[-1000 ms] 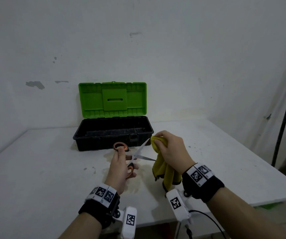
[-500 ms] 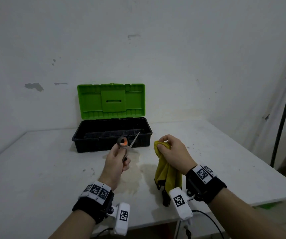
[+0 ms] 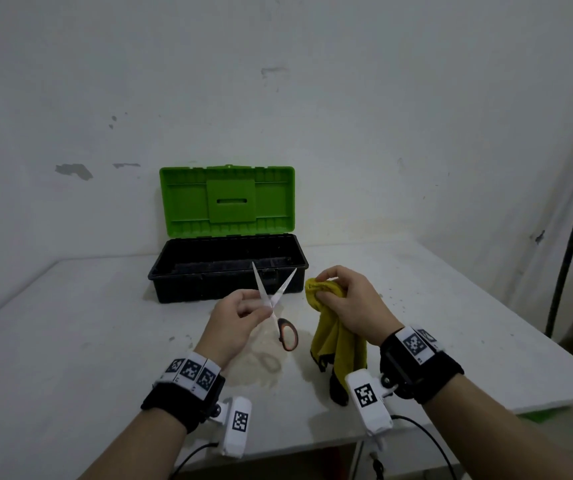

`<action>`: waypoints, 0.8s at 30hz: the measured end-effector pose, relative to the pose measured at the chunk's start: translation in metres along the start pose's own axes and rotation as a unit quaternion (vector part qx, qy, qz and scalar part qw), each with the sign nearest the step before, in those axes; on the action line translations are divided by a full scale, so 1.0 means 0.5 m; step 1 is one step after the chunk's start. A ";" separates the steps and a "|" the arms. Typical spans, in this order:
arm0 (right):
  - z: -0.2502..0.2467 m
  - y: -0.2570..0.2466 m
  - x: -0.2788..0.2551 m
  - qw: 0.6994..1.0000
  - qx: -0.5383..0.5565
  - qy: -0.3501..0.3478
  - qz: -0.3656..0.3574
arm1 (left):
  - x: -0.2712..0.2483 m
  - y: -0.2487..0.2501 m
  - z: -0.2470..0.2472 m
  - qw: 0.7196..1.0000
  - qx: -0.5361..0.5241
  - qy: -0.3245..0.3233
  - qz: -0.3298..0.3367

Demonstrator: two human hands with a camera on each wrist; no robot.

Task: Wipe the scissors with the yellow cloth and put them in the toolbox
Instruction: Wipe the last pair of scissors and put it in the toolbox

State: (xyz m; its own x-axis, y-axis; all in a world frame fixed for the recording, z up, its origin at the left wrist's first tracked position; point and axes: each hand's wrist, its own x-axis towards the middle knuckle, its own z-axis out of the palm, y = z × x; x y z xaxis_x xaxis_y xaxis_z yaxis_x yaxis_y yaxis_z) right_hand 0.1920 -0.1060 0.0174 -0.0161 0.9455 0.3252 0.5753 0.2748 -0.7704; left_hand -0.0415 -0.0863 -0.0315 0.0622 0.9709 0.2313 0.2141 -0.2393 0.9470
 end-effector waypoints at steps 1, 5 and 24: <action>-0.001 -0.002 -0.001 1.000 -0.012 -0.003 -0.014 | 0.001 -0.001 0.000 1.000 0.009 -0.007 0.004; 0.017 -0.023 -0.007 0.992 -0.071 -0.012 -0.099 | 0.000 0.000 0.012 1.000 0.002 -0.022 0.010; 0.038 -0.033 -0.001 0.970 -0.141 0.058 -0.189 | -0.018 0.022 0.043 0.995 -0.074 -0.066 -0.006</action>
State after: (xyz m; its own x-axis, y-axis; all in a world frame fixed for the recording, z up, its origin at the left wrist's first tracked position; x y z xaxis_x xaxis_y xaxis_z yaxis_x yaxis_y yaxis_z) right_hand 0.1668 -0.1079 0.0194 -0.1863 0.7554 0.6283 0.7470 0.5243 -0.4088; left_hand -0.0190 -0.0980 -0.0280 0.1895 0.9619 0.1968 0.0712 -0.2134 0.9744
